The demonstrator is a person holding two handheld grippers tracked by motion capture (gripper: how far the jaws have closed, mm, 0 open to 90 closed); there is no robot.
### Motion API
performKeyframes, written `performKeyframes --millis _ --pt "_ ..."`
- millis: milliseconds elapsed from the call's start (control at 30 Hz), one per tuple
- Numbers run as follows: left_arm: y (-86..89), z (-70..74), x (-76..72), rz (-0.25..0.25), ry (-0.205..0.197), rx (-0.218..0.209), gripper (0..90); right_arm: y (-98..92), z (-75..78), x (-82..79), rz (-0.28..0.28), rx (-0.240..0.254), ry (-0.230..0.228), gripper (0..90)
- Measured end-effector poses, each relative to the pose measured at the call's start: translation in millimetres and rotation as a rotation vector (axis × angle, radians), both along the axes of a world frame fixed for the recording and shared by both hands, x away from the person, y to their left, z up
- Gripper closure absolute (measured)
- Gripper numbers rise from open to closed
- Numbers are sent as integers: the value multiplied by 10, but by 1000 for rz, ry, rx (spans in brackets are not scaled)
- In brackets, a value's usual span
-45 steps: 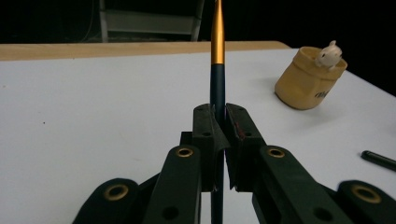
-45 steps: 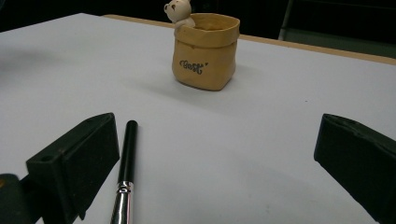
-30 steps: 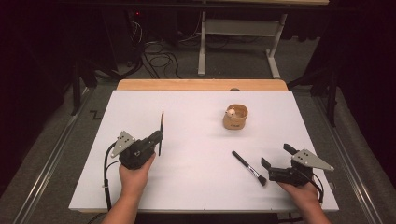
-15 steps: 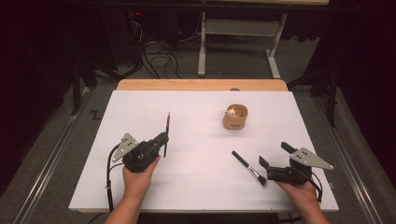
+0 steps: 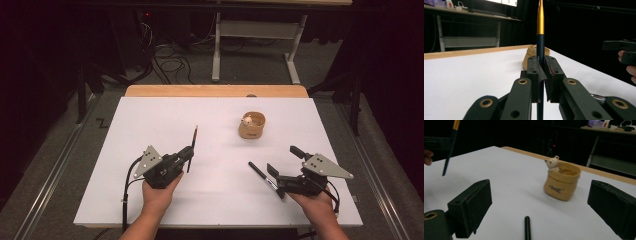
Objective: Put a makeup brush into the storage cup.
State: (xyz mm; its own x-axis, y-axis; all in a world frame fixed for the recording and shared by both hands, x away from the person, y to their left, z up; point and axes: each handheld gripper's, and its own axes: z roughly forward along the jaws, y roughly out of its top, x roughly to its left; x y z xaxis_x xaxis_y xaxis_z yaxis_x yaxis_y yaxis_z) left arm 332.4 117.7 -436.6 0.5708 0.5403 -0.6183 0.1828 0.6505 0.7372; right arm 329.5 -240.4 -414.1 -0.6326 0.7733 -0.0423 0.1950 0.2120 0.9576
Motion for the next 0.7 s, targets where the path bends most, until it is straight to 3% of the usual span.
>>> performKeyframes --millis 300,533,700 --pt "-116 62 4 -23 -25 -4 836 440 129 75 100 32 12 67" --pt "-270 93 65 -46 -39 5 836 638 225 179 129 55 3 101" --pt "-362 33 -31 -88 -42 22 836 708 234 186 170 98 23 145"
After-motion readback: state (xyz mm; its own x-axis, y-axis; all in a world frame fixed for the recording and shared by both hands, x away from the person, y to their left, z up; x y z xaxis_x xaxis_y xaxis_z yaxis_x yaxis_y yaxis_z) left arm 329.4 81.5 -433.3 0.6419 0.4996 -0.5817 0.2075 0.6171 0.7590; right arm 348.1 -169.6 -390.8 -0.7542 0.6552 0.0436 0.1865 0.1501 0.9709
